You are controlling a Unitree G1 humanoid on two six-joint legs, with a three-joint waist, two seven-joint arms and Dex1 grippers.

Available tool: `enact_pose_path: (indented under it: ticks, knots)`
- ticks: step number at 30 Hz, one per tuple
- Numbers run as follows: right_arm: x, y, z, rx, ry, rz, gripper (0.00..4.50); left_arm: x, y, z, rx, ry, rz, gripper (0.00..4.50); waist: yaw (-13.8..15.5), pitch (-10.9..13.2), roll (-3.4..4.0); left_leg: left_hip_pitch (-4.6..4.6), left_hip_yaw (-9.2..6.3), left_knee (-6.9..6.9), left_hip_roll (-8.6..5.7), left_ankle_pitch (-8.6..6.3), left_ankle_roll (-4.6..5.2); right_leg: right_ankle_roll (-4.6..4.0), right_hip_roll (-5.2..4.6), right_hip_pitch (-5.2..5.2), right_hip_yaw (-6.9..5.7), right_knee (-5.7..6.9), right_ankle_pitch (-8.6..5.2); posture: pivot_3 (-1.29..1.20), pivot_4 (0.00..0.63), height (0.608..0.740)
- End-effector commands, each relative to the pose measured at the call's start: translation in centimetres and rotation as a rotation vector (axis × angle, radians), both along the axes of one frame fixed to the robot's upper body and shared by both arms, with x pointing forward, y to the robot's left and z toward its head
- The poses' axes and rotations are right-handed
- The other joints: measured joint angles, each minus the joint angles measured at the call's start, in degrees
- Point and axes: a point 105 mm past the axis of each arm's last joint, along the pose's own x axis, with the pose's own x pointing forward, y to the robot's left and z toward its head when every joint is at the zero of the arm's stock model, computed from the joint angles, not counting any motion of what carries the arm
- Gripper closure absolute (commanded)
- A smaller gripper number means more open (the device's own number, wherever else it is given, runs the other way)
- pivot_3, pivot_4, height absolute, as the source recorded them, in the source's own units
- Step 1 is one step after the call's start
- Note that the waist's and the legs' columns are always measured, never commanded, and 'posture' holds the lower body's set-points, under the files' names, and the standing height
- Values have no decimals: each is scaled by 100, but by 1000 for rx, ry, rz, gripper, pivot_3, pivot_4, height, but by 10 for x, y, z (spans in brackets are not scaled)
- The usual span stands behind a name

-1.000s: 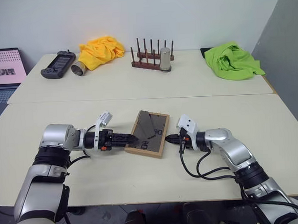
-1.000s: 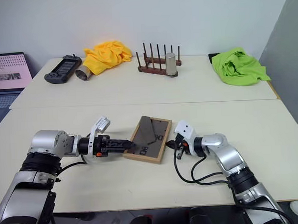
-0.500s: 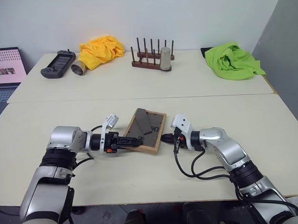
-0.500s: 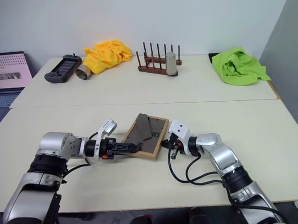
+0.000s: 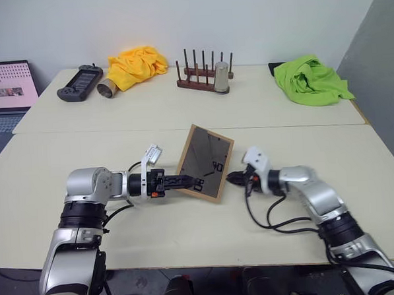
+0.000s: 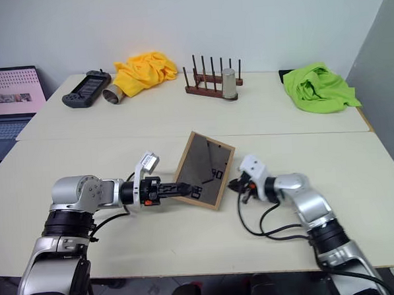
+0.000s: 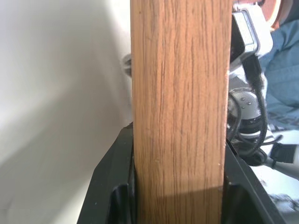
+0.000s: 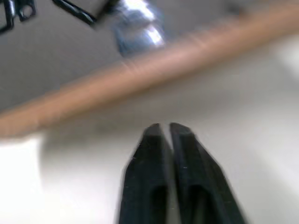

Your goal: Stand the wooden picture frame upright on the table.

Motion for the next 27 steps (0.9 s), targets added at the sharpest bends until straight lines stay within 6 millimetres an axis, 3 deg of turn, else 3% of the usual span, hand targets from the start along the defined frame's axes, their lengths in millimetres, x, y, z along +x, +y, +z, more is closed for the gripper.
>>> enact_pose_path:
  ticks: [1,4,9,14,22,27]
  knots:
    - [-12,-1,39,98,-27,66,3051,-1,-5,24,-57,-106,12,3210,-13,0,0,2,-1,-1,2,0,0,0,2,0,-2,1,0,0,150,740]
    - [-14,-3,61,148,-15,79,2434,-2,-6,25,-67,-136,34,3210,-59,0,0,6,-1,-3,5,0,0,0,5,0,0,1,0,0,150,740]
    - [-10,16,89,308,30,104,1207,-2,-8,23,-59,-174,80,3210,-95,0,0,8,0,-2,6,0,0,0,6,0,2,4,0,0,150,740]
    - [1,40,94,345,32,122,66,-5,-12,26,-68,-192,86,3210,-80,0,0,3,-2,-2,4,0,0,0,4,0,0,0,0,0,150,740]
    - [2,75,89,307,-13,206,11,-6,-13,29,-57,-213,94,3210,-68,0,0,3,0,-3,3,0,0,0,3,-1,-1,-1,0,0,150,740]
    - [-22,91,101,365,9,346,11,-6,-12,30,-61,-211,101,3210,-64,0,0,3,-1,-4,4,0,0,0,3,-1,-2,-1,0,0,150,740]
